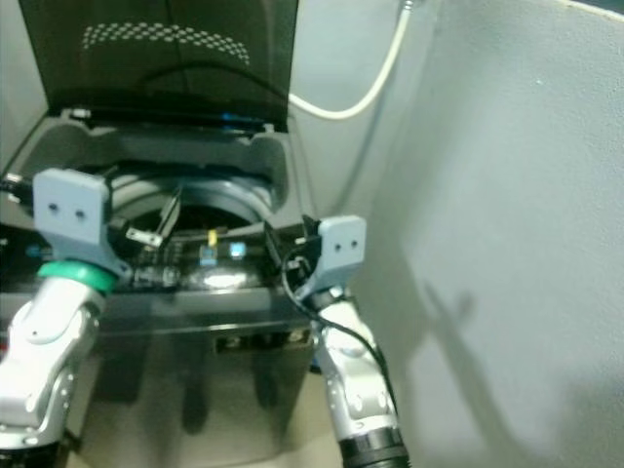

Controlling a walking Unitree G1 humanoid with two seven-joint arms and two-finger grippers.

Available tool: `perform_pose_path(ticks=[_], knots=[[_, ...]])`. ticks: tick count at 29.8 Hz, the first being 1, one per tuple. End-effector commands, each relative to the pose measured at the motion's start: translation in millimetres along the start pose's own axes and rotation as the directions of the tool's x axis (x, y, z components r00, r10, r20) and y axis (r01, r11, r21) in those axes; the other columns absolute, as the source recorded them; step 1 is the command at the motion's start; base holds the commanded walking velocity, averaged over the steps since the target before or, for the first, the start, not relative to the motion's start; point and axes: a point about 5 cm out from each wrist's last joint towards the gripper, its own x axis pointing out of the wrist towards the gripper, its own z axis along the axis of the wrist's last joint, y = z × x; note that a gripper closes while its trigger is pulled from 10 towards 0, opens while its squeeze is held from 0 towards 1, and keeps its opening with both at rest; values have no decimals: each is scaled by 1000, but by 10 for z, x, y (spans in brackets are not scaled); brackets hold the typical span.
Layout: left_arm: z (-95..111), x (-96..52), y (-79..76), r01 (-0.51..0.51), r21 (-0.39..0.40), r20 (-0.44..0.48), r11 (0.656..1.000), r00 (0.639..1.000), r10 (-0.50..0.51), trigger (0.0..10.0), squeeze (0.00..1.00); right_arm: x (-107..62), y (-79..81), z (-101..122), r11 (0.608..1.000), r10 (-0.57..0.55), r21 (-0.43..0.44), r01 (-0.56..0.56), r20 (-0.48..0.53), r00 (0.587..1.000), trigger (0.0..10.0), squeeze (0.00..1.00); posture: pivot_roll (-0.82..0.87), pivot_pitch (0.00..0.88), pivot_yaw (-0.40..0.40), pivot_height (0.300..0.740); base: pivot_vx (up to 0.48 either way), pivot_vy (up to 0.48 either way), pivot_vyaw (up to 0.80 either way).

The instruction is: Clothes washing

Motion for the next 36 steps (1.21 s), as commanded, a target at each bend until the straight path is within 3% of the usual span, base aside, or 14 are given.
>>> perform_pose_path(ticks=[1, 7, 9, 11, 15, 18, 22, 23, 24, 25, 28, 32, 34, 36], knots=[[-14, 24, -25, 21, 0, -8, 1000, 1000, -21, 10000, 0, -27, 3, -4, 1000, -5, -10, 5, 1, 1000, 10000, 0, 91, 30, -11, 740, 0, 0, 0], [-15, 59, -21, 31, -4, -3, 1000, 1000, -31, 10000, 0, -25, -119, 62, 997, -58, -42, 59, 23, 998, 10000, 0, 61, 21, 8, 740, 0, 0, 0], [-24, 63, -14, 42, -3, -6, 999, 999, -42, 10000, 0, -30, -301, 195, 986, -112, -117, 120, 75, 991, 10000, 0, 66, 21, 12, 740, 0, 0, 0], [-34, 57, -27, 58, -12, -14, 998, 998, -58, 10000, 0, -28, -371, 276, 978, -125, -155, 141, 109, 986, 10000, 0, 73, 22, 18, 740, 0, 0, 0], [-188, -18, -200, 104, -204, -145, 973, 980, -135, 10000, 0, 13, -550, 413, 962, -231, -118, 248, 141, 963, 10000, 0, 67, 7, 27, 740, 0, 0, 0], [-224, -18, -280, 108, -239, -201, 965, 967, -158, 10000, 0, -4, -589, 369, 959, -259, -96, 268, 96, 961, 10000, 0, 72, 1, 25, 740, 0, 0, 0], [-240, -11, -311, 119, -231, -246, 966, 953, -176, 10000, 0, -20, -620, 336, 953, -287, -84, 292, 60, 956, 10000, 0, 67, 0, 23, 740, 0, 0, 0], [-196, 30, -305, 100, -181, -280, 978, 948, -149, 10000, 0, -37, -694, 307, 938, -343, -54, 343, 1, 939, 10000, 0, 62, 0, 25, 740, 0, 0, 0], [-196, 30, -305, 100, -181, -280, 978, 948, -149, 10000, 0, -37, -694, 307, 938, -343, -54, 343, 1, 939, 10000, 0, 62, 0, 25, 740, 0, 0, 0], [-79, 98, -230, 34, -106, -266, 994, 962, -62, 10000, 0, -44, -779, 308, 916, -399, 15, 401, -52, 915, 10000, 0, 59, 0, 29, 740, 0, 0, 0], [-14, 123, -193, 56, -54, -212, 997, 975, -67, 10000, 0, -46, -824, 334, 909, -398, 112, 402, -55, 916, 10000, 0, 54, 0, 34, 740, 0, 0, 0], [-22, 110, -192, 95, -40, -206, 995, 973, -101, 10000, 0, -47, -837, 336, 910, -394, 115, 398, -53, 917, 10000, 0, 49, 0, 38, 740, 0, 0, 0], [-37, 97, -203, 134, -15, -210, 991, 968, -135, 10000, 0, -48, -864, 358, 917, -389, 90, 389, -28, 921, 10000, 0, 44, 0, 38, 740, 0, 0, 0], [-82, 113, -157, 138, -26, -214, 990, 967, -141, 10000, 0, -54, -897, 396, 931, -352, -101, 351, 7, 936, 10000, 0, 25, 0, 35, 740, 0, 0, 0]])
